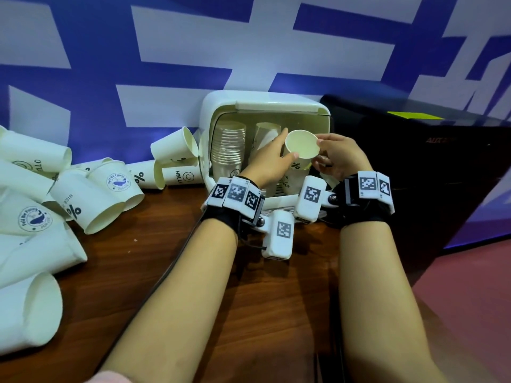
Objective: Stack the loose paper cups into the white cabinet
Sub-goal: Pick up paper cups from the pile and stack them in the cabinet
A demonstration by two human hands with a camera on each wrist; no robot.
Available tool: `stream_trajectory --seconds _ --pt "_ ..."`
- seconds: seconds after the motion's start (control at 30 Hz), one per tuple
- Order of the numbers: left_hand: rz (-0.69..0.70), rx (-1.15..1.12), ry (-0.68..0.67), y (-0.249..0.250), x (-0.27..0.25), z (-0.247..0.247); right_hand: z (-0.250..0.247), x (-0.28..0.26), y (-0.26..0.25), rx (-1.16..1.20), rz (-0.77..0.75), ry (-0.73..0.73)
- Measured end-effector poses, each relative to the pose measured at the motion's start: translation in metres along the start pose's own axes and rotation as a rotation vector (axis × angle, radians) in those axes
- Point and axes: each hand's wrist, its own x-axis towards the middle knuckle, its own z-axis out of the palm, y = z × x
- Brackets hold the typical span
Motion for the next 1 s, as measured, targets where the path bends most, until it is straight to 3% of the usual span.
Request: stream_trajectory --seconds 0.33,0.6,0.8,1.0 --pt "-0.055 -0.053 -0.082 0.014 -0.014 -0.008 -0.004 0.008 0.0 -0.043 0.08 0.013" --pt "-0.07 -0.072 -0.15 0.032 -0.028 -0.03 0.014 -0.013 -0.018 -0.192 -0.023 -0.264" --pt "-0.096 0.003 -0.054 0.048 -0.042 -0.069 0.046 -0.038 -0.039 -0.29 -0.157 -0.369" --pt "-0.219 0.19 0.014 0.053 -0.071 -0.113 0.082 -0.068 -0.047 -0.316 -0.224 -0.534"
